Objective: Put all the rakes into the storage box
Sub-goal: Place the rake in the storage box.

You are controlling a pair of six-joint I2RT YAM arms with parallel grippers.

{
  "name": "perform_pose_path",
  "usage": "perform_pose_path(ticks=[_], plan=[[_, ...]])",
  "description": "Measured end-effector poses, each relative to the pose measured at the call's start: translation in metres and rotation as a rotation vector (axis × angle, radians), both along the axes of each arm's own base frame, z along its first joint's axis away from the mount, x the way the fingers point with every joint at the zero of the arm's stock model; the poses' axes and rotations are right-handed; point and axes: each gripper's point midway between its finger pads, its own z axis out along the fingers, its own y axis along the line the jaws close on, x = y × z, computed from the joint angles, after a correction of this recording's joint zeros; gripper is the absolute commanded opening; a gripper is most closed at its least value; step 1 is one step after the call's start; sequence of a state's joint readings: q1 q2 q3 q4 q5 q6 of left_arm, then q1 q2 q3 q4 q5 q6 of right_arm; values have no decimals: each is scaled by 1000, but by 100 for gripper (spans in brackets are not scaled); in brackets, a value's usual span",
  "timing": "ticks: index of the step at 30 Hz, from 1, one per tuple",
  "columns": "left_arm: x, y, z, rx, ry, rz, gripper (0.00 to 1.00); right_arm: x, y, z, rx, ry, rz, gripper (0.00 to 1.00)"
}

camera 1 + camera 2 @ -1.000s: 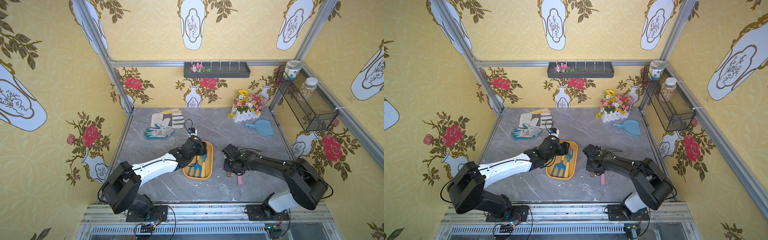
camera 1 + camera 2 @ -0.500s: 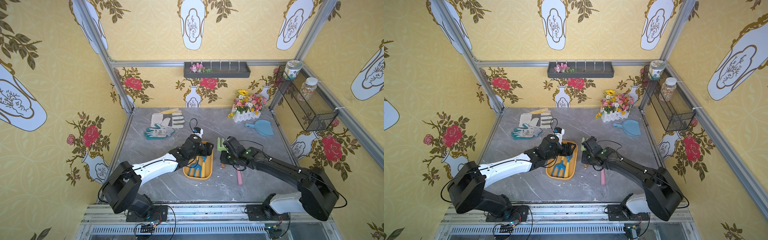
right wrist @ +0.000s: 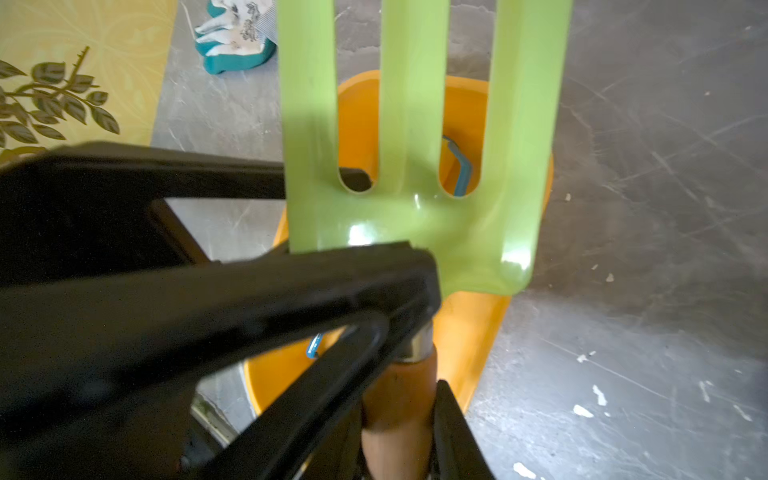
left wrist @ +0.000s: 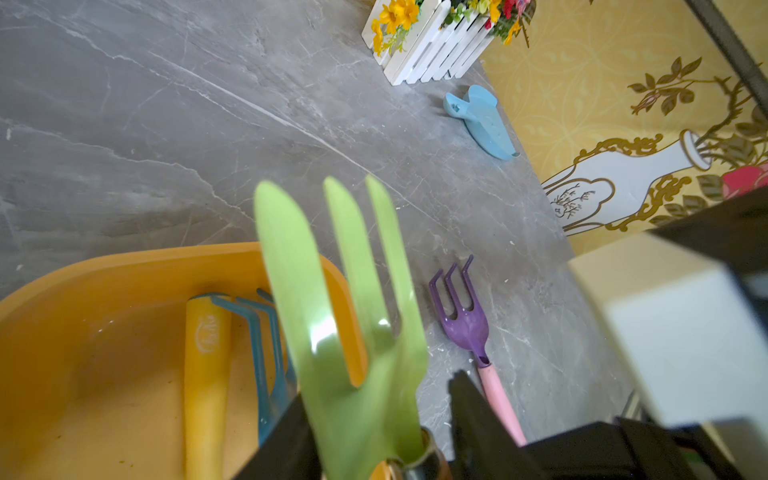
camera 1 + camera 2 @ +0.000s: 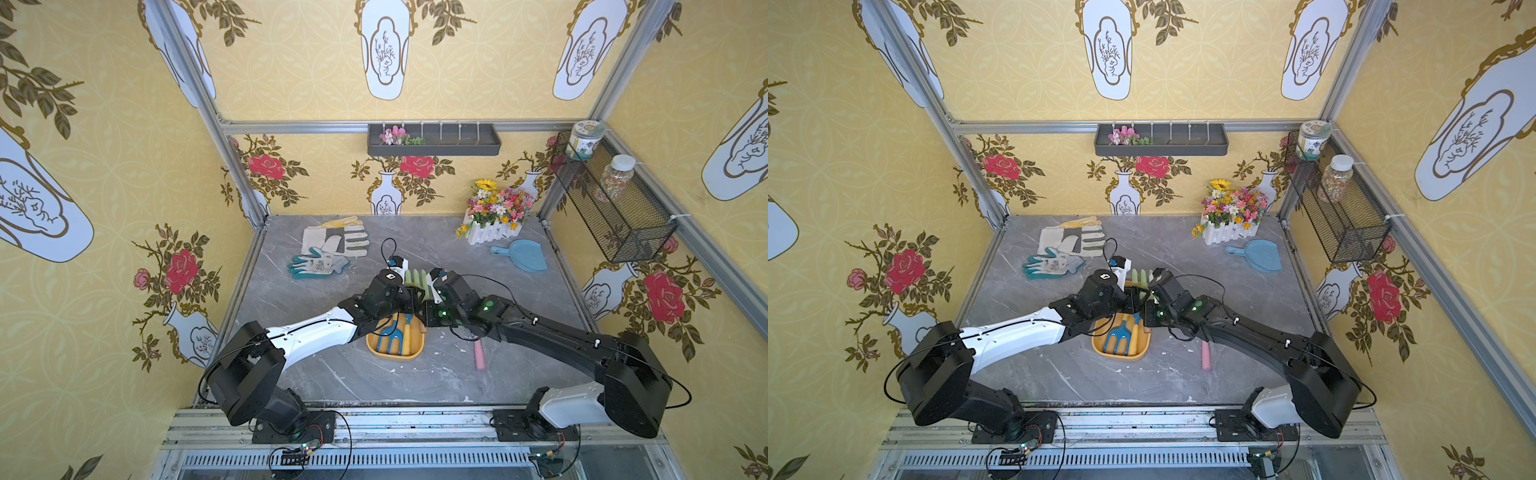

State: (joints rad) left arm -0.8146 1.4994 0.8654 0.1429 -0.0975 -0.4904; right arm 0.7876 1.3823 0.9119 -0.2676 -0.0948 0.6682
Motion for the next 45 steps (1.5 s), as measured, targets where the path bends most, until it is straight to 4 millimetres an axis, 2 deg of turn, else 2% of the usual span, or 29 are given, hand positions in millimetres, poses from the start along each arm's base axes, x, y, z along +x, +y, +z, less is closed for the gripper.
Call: perform_pose_path(ticks=[2,4,7,8,10,12,17,26,32,35,37,39,41,45], plan=[[2,2,-1,-5,2,15,18,0,2,4,12,-8,4,12],[2,1,5,-30,-2,19,2,-1,3,4,10,-9,4,12],[1,-6,14,-68,-21,-1,0,0,1,4,3,-15,-10,16],[1,-5,14,-66,-20,1,0,0,2,4,3,-15,-9,21],[1,-4,11,-59,-9,5,0,-1,3,2,-3,-15,-10,50],[2,0,6,-37,-6,21,0,-3,7,0,-3,-10,5,56],[3,23,-19,86,36,98,0,-3,13,-6,-3,-5,15,58],[-1,52,-47,221,98,194,0,-1,10,-12,-20,0,-12,59],[-1,65,-50,253,107,250,0,-2,4,-21,-41,11,-31,59],[-3,67,-58,278,125,250,0,-3,2,-24,-46,15,-37,60],[-3,67,-67,297,145,250,17,-2,2,-24,-46,15,-41,60],[-1,64,-68,302,151,247,46,-2,2,-25,-49,20,-46,60],[-1,61,-70,302,160,239,64,-2,1,-27,-50,26,-55,60],[-3,61,-69,302,172,237,74,0,-3,-29,-66,23,-77,62]])
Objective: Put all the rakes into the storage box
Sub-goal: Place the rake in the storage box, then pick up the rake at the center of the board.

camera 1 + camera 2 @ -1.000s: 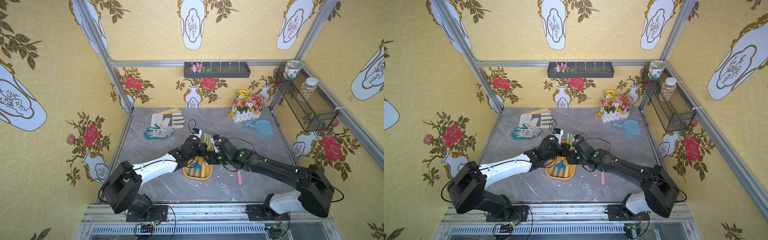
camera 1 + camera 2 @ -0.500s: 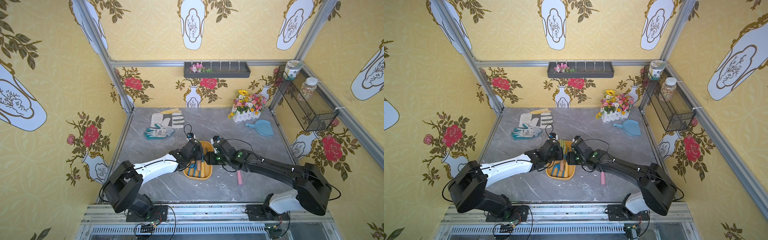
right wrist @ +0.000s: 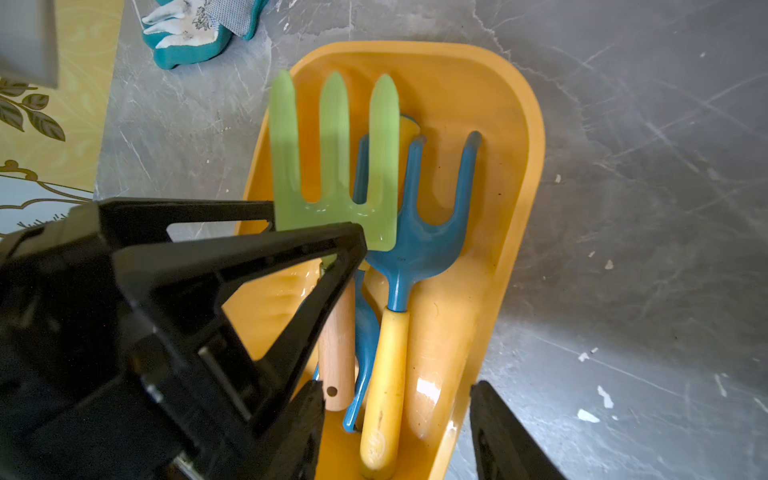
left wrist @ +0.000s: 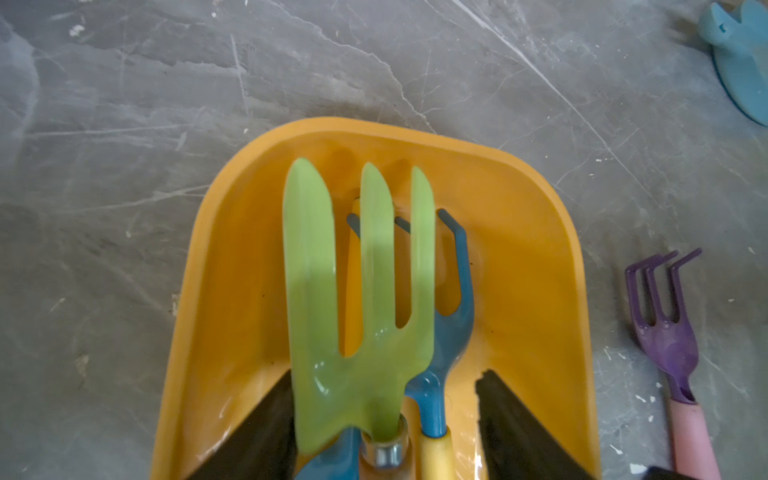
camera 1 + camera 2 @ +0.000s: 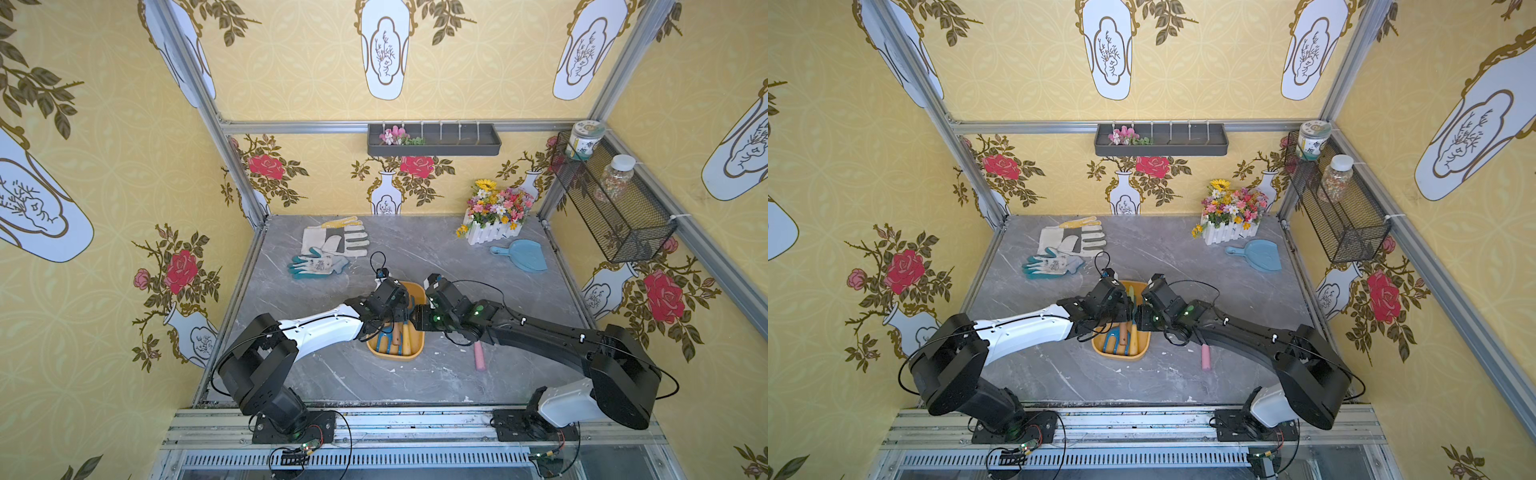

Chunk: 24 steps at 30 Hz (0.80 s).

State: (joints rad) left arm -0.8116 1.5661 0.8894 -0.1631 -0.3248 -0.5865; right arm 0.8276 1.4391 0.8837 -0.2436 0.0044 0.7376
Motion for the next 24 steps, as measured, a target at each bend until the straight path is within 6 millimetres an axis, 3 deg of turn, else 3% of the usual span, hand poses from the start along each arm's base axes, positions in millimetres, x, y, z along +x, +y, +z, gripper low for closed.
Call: perform_pose_path(ticks=[4,10,14,18,24], plan=[[3,4,16,-12,-43,18,76,2,-16,-1,-34,-5,-79,67],[9,22,42,-11,-134,99,76,0,-72,-5,-189,3,-319,80],[9,30,42,2,-153,127,77,-8,-112,-10,-293,15,-466,82],[11,30,38,14,-148,131,77,-19,-142,-28,-346,65,-559,82],[12,29,36,18,-144,131,77,-40,-164,-61,-383,172,-611,81]])
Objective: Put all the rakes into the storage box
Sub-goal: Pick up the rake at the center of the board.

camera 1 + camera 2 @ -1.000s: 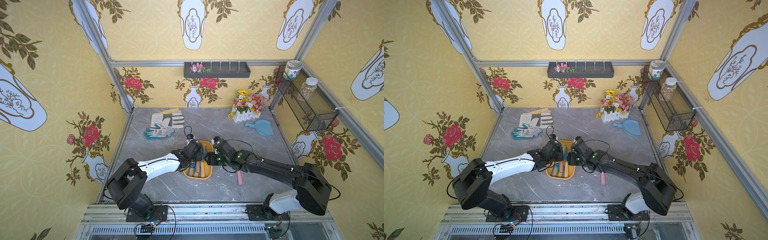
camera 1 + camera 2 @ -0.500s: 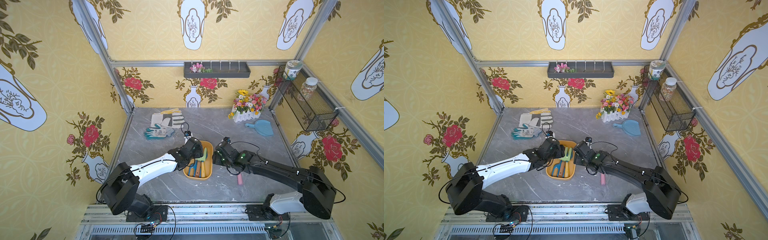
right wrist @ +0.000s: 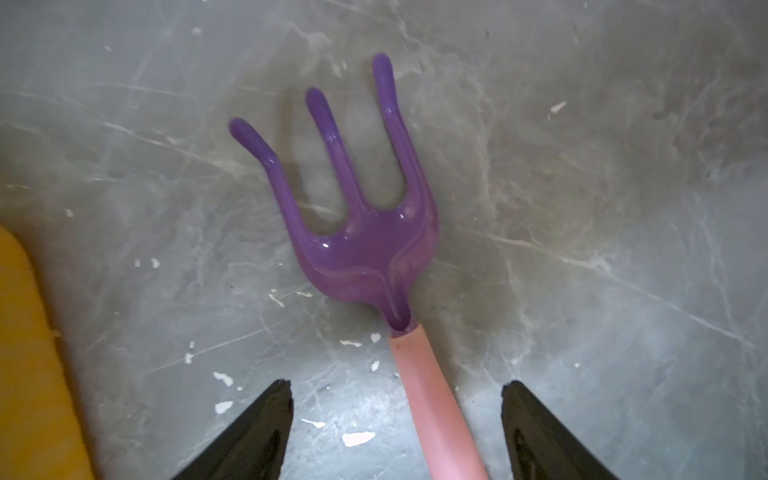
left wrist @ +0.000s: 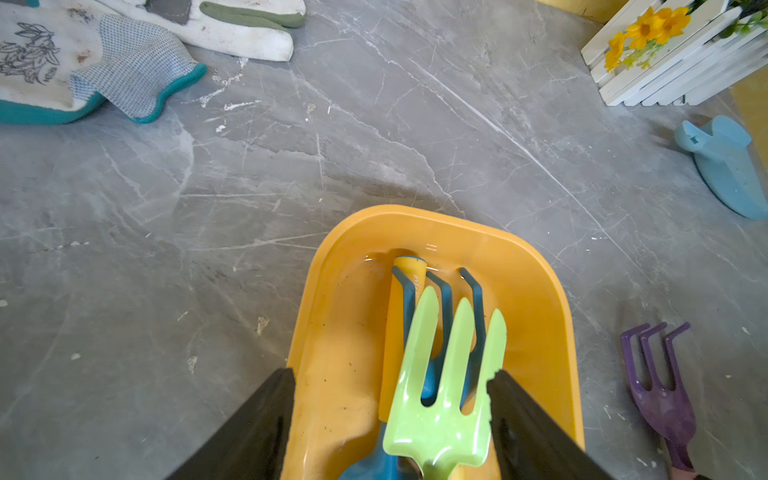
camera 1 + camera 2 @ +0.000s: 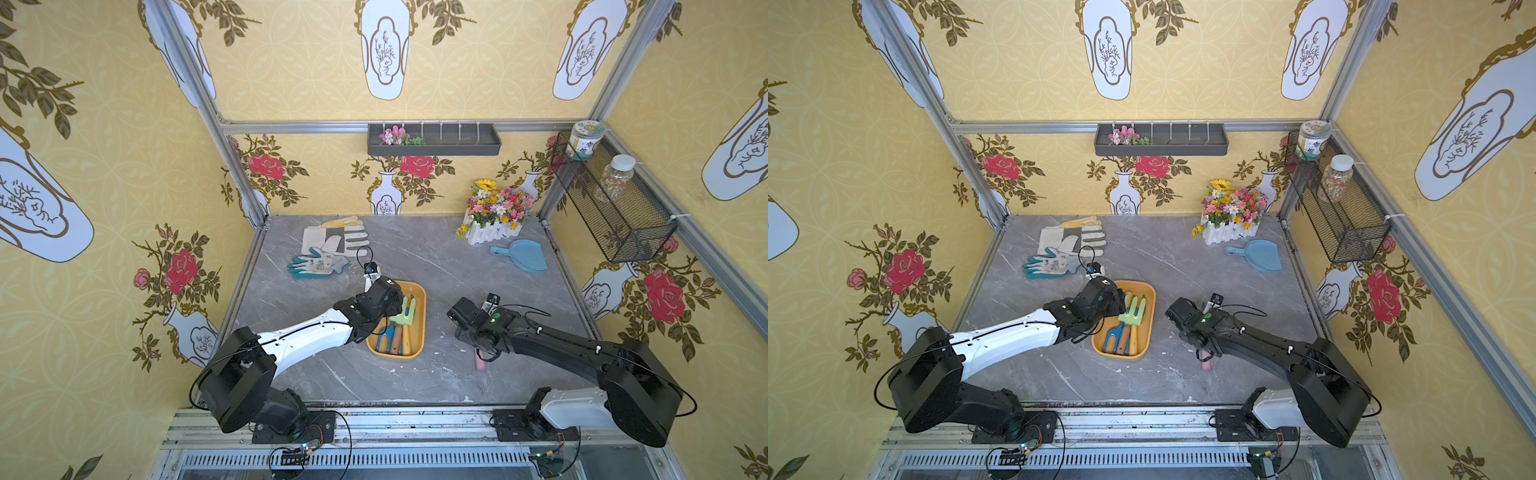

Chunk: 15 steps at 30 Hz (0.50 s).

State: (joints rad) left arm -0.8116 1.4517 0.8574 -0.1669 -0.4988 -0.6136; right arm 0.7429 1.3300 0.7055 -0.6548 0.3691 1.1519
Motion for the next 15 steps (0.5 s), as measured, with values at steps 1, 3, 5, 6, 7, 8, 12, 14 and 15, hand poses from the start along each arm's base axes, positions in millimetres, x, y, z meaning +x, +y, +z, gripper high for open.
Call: perform_pose_path(ticks=[1,3,5,6,7,8,12,14,15], plan=[[0,0,0,1,-1,1,77,-3,-1,-4,2,13,-3,79],[0,1,1,-1,-4,2,78,-10,-2,-10,12,36,-9,73],[0,1,2,-2,-6,3,78,-15,-3,-13,22,53,-12,69],[0,1,2,-2,-7,4,78,-16,-3,-14,26,57,-11,67],[0,1,2,-2,-7,4,78,-17,-4,-15,28,59,-12,65],[0,1,2,-2,-7,5,78,-19,-4,-16,30,65,-11,62],[0,2,2,-5,-5,10,78,-26,-5,-25,34,102,-7,51],[0,2,2,-5,-5,10,78,-30,-5,-31,34,123,-4,42],[0,2,2,-8,-4,13,78,-32,-5,-33,32,132,-3,38]])
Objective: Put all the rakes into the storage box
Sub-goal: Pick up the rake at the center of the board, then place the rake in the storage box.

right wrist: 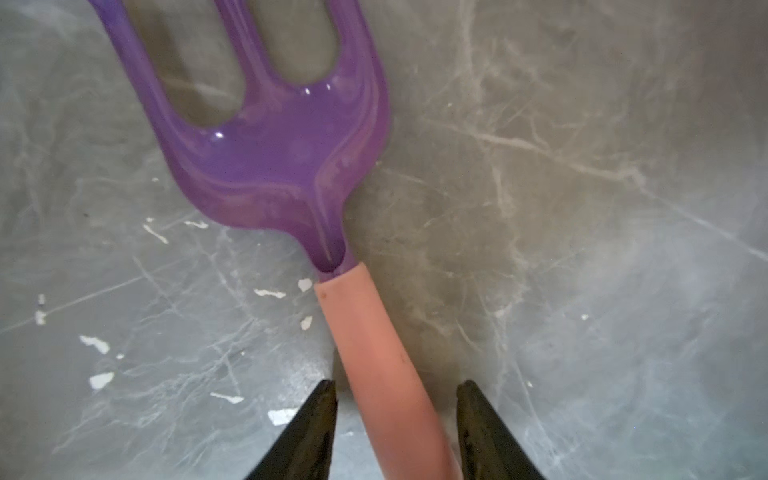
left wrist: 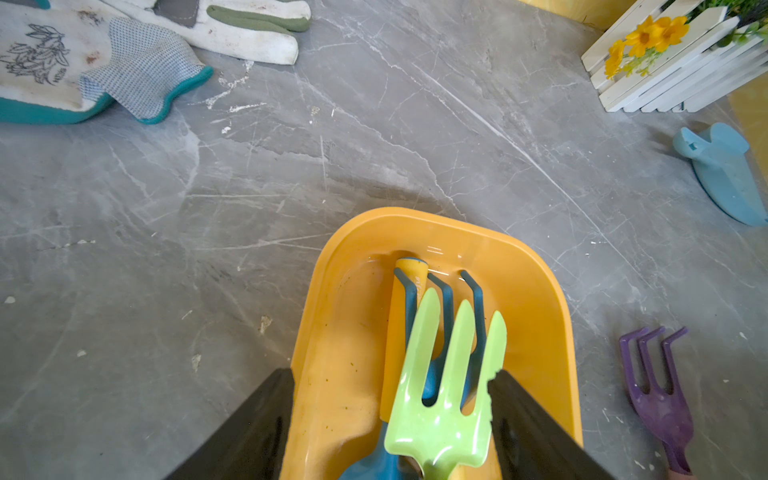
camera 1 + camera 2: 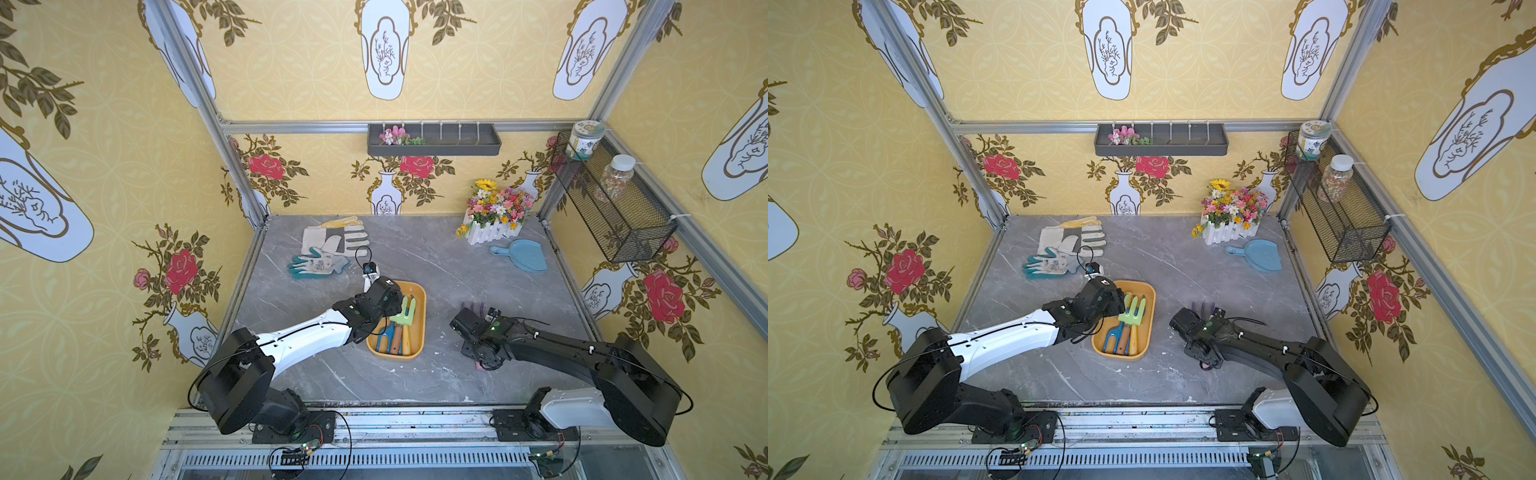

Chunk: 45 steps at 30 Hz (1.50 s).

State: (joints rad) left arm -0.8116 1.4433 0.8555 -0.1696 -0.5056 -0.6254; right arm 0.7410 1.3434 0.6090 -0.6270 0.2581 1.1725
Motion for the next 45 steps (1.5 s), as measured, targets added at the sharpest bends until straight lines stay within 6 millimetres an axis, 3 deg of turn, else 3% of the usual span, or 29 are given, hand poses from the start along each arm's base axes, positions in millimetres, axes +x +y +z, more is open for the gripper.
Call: perform_pose_path(ticks=[5,8,12,17,25,35,45], plan=[[2,-4,5,-17,-4,-4,82,2,3,-7,-16,2,35,7],[-1,-11,5,-46,10,-32,84,4,7,-6,-21,-3,68,0],[-4,-26,6,-107,30,-87,84,12,34,4,52,-26,165,0],[-9,-54,20,-221,38,-193,85,38,88,47,244,-161,320,2],[-17,-93,49,-384,17,-367,86,48,136,85,405,-233,479,4],[-14,-91,48,-376,-4,-358,81,54,173,127,522,-319,594,6],[-8,-77,37,-310,-18,-308,59,50,184,141,567,-355,653,7]])
